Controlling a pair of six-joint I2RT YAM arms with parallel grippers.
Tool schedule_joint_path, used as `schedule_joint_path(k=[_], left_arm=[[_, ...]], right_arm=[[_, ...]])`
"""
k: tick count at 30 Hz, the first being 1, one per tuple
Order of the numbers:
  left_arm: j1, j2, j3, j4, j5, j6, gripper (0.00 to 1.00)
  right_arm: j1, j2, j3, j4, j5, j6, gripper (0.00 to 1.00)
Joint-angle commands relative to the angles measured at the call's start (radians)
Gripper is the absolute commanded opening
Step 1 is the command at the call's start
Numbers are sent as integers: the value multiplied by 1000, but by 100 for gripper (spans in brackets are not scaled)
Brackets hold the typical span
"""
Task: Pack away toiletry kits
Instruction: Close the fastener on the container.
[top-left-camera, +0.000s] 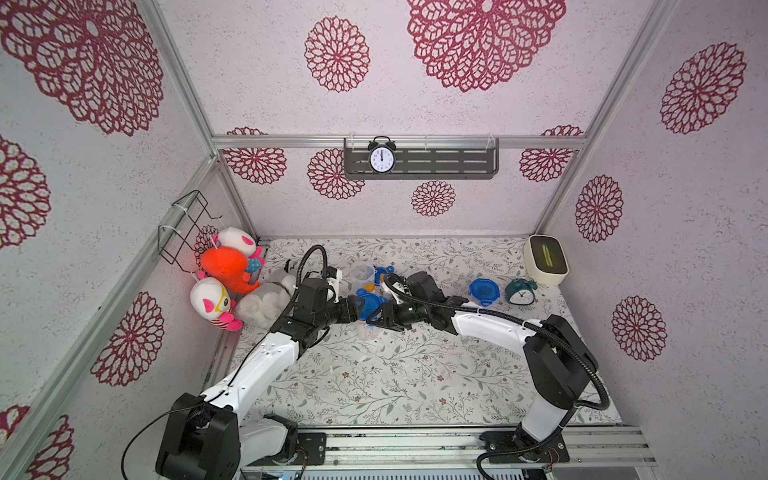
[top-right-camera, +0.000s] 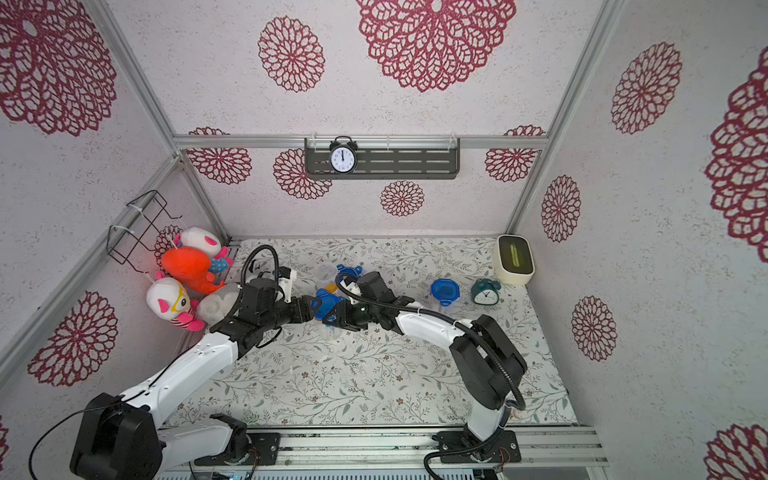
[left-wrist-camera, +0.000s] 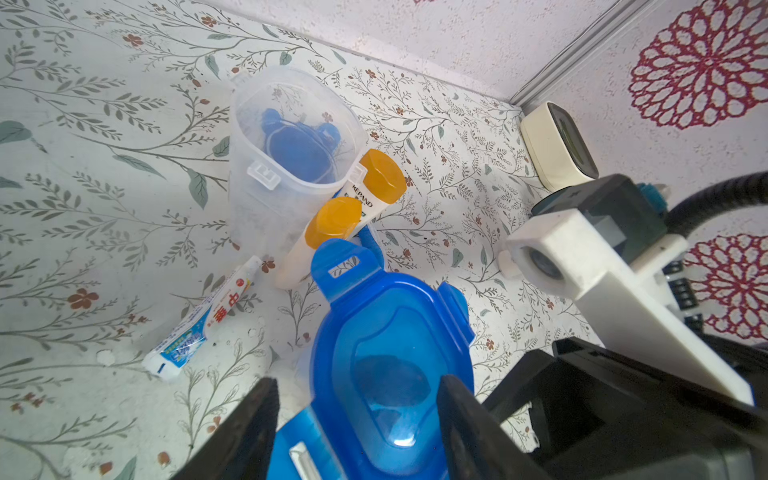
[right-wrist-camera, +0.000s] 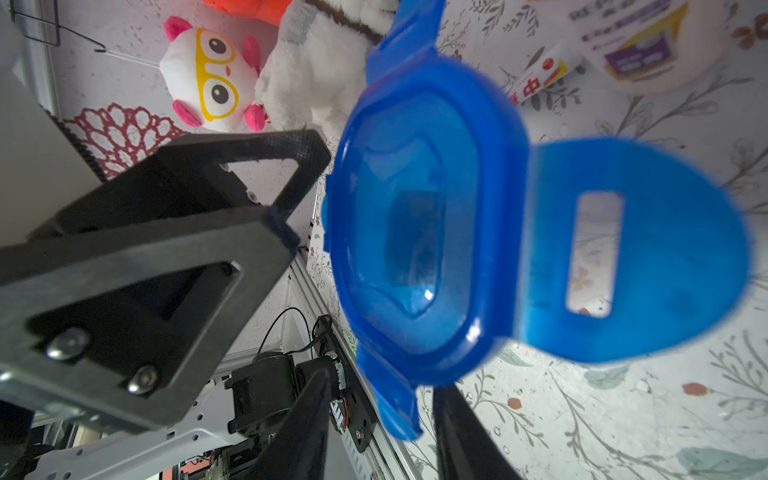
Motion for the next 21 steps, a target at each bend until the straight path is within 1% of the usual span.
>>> schedule_joint_path(k=[1, 11, 15, 21], left_arm=[[10, 1, 16, 16, 9, 11, 64], [10, 4, 12, 23, 13, 10, 64], [9, 4, 12, 23, 13, 10, 64], [10, 1, 10, 22, 13, 12, 64]], right_arm=[[9, -45, 3, 17, 5, -10, 39], [23, -46, -4, 31, 8, 6, 33], [28, -47, -12, 51, 6, 19, 27], [35, -47, -14, 60, 8, 27, 26]])
